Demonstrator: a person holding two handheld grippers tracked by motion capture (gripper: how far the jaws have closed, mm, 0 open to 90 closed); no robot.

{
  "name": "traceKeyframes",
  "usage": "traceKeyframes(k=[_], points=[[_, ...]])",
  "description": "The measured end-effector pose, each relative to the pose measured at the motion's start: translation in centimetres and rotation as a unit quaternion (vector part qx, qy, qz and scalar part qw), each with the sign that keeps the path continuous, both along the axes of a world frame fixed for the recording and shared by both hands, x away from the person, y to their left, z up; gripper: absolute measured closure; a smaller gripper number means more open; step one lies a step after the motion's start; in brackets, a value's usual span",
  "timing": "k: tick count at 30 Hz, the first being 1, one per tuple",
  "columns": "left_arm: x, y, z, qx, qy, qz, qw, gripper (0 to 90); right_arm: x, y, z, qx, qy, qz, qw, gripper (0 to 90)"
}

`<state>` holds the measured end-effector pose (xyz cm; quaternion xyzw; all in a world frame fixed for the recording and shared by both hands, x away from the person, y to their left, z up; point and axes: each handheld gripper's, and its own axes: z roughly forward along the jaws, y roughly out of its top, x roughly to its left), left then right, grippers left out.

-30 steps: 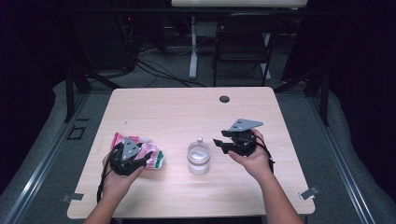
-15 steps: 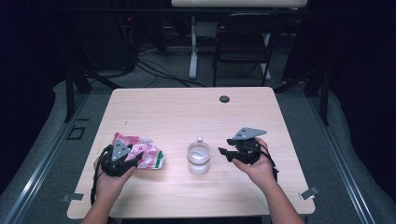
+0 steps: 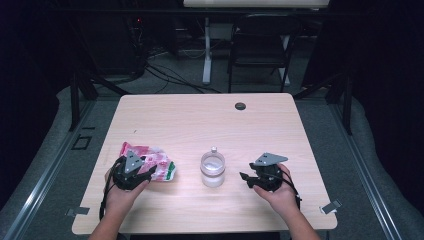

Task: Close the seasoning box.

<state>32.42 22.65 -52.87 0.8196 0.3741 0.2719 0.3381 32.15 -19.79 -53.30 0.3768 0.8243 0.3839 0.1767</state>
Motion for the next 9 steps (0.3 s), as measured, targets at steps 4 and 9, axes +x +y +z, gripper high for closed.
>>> traceKeyframes(k=[4,9], points=[[0.07,-0.14,-0.1,0.001,0.004,-0.006,1.0,47.4,0.21,-0.4,-0.65,0.001,0.005,-0.005,1.0,47.7],[0.2,-0.23,-0.14,0.0,0.003,-0.01,0.9999,47.2,0.61,-1.01,-1.15,0.018,0.015,-0.015,0.9996,47.1]])
